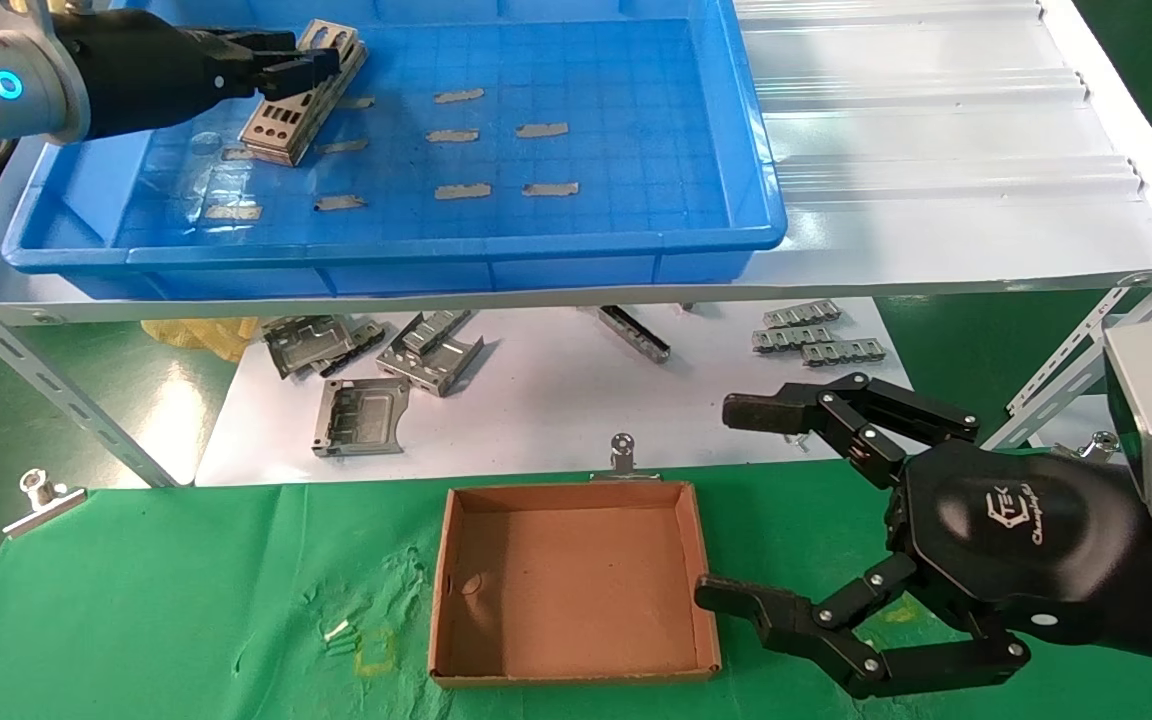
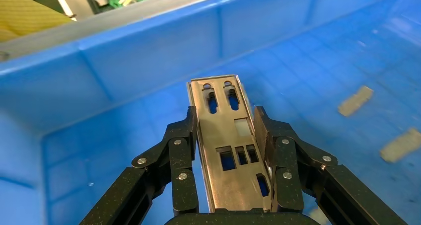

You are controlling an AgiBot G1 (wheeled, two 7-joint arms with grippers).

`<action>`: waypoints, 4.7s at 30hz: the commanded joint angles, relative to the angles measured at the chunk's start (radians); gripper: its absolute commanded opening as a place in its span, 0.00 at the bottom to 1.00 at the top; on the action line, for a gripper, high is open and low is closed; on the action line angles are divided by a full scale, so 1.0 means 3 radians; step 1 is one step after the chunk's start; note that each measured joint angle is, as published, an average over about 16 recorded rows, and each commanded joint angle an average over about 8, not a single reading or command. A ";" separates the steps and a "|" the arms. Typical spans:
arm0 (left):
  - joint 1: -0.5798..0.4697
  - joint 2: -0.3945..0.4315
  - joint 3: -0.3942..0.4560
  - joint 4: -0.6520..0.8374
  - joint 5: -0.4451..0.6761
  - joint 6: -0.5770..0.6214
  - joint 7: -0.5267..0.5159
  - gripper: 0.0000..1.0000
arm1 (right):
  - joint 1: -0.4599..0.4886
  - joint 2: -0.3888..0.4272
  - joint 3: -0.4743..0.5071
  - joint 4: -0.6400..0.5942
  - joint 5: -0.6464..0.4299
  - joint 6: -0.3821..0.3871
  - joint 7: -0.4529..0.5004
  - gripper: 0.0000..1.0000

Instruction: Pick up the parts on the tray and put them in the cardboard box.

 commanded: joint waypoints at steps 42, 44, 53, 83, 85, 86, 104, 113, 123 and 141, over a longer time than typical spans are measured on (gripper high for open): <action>0.0144 -0.0431 0.0031 -0.0759 -0.0309 0.2619 0.0423 0.00 | 0.0000 0.0000 0.0000 0.0000 0.0000 0.0000 0.0000 1.00; 0.0313 -0.0490 0.0144 -0.1096 -0.0437 0.2631 0.0409 0.00 | 0.0000 0.0000 0.0000 0.0000 0.0000 0.0000 0.0000 1.00; 0.0982 -0.0906 0.0734 -0.2480 -0.0937 0.2490 0.0466 0.00 | 0.0000 0.0000 0.0000 0.0000 0.0000 0.0000 0.0000 1.00; 0.1804 -0.0057 0.1096 -0.2360 -0.0127 0.1000 0.1661 0.43 | 0.0000 0.0000 0.0000 0.0000 0.0000 0.0000 0.0000 1.00; 0.1805 -0.0032 0.1097 -0.2323 -0.0121 0.0972 0.1652 0.68 | 0.0000 0.0000 0.0000 0.0000 0.0000 0.0000 0.0000 1.00; 0.1804 -0.0021 0.1098 -0.2307 -0.0118 0.0961 0.1651 0.80 | 0.0000 0.0000 0.0000 0.0000 0.0000 0.0000 0.0000 1.00; 0.1796 -0.0004 0.1063 -0.2252 -0.0191 0.1021 0.1703 1.00 | 0.0000 0.0000 0.0000 0.0000 0.0000 0.0000 0.0000 1.00; 0.1833 -0.0246 0.0938 -0.2463 -0.0511 0.1391 0.1573 1.00 | 0.0000 0.0000 0.0000 0.0000 0.0000 0.0000 0.0000 1.00; 0.1918 -0.0623 0.0725 -0.2521 -0.1228 0.2142 0.1020 1.00 | 0.0000 0.0000 0.0000 0.0000 0.0000 0.0000 0.0000 1.00; 0.1991 -0.0725 0.0640 -0.2468 -0.1507 0.2427 0.0712 1.00 | -0.0001 0.0000 0.0000 -0.0001 0.0001 0.0001 0.0000 1.00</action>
